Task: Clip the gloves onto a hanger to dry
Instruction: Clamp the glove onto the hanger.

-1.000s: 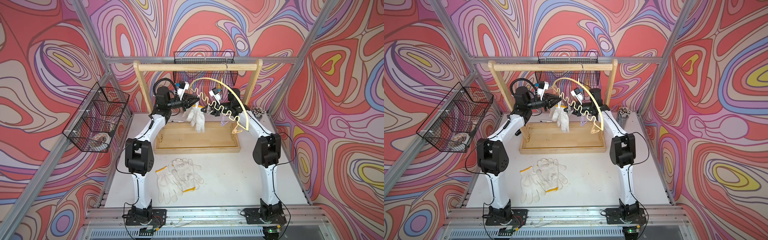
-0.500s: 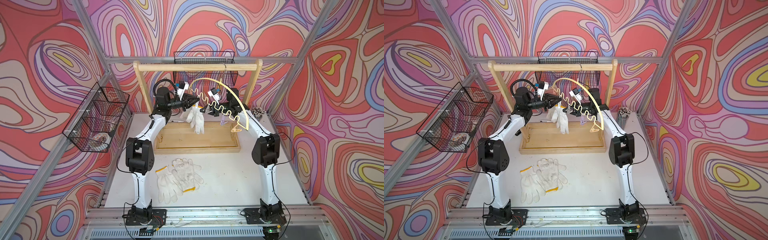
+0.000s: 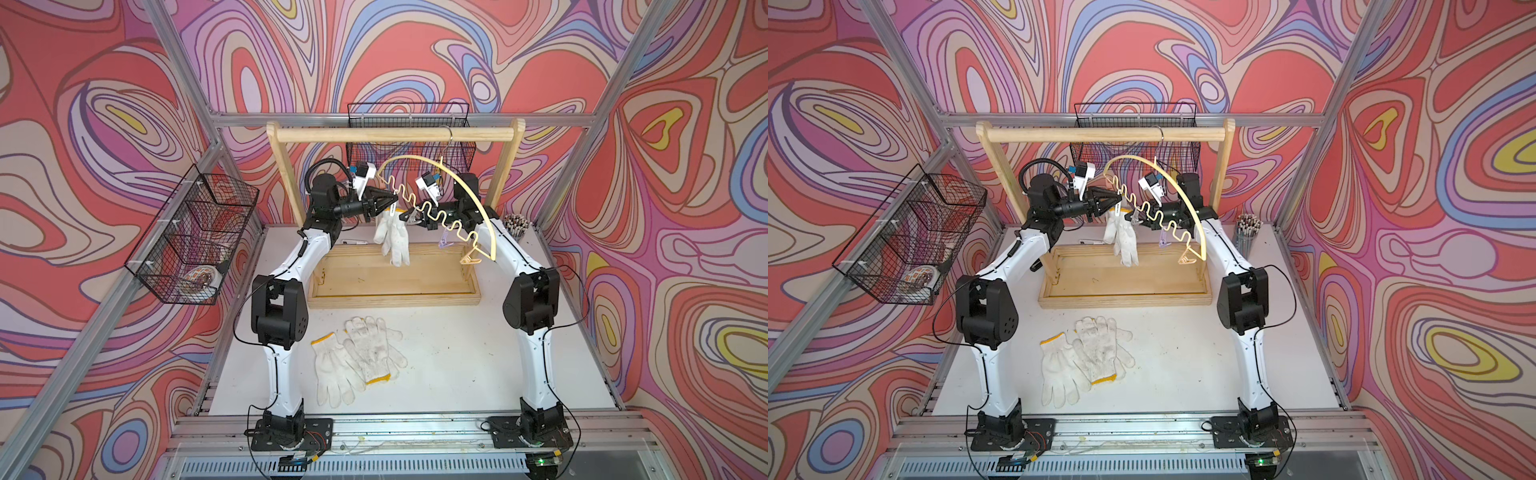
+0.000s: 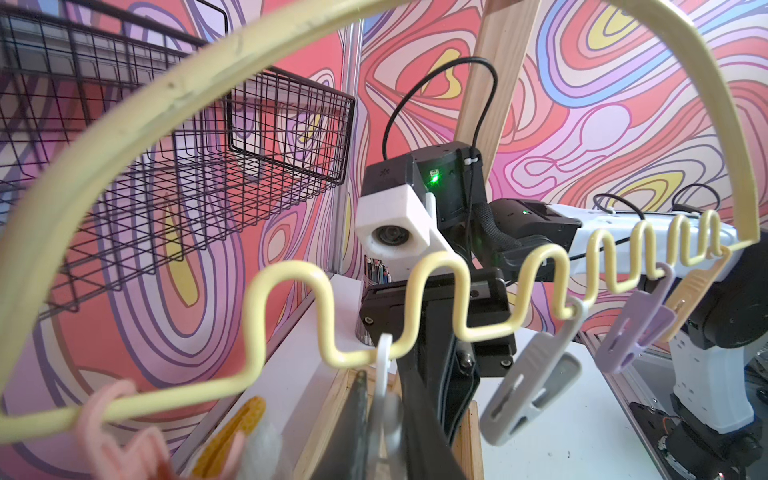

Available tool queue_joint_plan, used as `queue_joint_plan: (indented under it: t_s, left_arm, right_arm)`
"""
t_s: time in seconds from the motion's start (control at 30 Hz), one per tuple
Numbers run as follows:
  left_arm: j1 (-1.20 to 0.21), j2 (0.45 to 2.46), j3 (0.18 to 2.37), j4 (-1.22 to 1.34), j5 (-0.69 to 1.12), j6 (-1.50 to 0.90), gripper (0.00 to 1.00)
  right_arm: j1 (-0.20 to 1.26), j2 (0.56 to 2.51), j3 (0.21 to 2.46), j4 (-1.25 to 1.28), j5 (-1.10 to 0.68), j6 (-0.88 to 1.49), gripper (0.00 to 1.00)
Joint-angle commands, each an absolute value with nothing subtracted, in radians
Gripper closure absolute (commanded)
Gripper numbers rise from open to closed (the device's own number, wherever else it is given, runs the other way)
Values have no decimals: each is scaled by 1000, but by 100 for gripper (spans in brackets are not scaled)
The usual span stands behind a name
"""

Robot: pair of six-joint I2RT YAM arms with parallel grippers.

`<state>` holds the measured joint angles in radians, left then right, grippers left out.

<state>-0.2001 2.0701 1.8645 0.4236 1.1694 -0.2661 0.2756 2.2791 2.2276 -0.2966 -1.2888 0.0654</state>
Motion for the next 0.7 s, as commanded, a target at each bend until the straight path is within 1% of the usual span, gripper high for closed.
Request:
queue_joint_plan:
  t_s: [0.0, 0.67]
  left_arm:
    - [-190, 2089, 1864, 459, 1196, -282, 100]
    - [-189, 2108, 1880, 541, 1170, -350, 100]
  right_arm:
    - [279, 2307, 2271, -261, -1298, 82, 100]
    - [303, 2330, 2278, -278, -1318, 86, 100]
